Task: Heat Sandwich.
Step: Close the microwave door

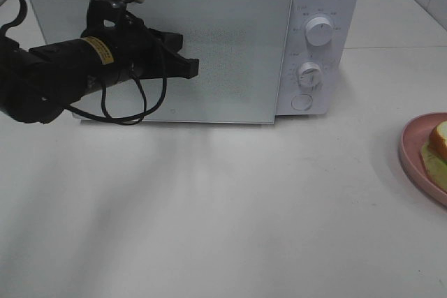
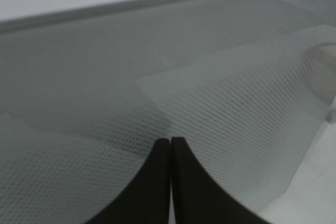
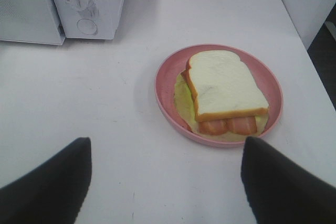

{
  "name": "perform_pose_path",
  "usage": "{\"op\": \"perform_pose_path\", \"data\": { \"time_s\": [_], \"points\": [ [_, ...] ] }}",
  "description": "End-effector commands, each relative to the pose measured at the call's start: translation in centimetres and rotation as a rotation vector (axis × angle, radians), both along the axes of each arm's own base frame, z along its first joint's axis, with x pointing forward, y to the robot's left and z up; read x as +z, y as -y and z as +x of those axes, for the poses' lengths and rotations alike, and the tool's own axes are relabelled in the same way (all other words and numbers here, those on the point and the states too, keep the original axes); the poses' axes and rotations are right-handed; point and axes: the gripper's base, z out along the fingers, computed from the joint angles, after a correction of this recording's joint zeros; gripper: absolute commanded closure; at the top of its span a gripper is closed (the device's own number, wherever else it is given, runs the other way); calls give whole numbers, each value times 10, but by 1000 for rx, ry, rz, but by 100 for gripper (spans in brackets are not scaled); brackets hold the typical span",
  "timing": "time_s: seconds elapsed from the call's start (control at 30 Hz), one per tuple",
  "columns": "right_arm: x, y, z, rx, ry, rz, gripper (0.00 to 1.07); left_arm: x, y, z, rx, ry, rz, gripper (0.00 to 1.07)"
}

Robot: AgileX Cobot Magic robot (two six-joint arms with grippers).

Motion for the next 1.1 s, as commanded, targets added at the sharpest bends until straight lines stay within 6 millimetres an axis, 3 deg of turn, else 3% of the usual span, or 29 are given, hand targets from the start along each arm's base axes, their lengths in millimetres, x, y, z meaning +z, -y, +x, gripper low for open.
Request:
{"op": "perform_pose_path", "data": {
  "time_s": [0.03,0.9,1.1],
  "points": [
    [0,0,-3,-5,31,-1,31,6,12,7,-9,25,-24,106],
    [0,0,-3,-5,31,-1,31,3,61,45,-50,17,-22,106],
    [0,0,-3,-5,31,-2,31,3,64,47,-53,22,-25,106]
  ]
}}
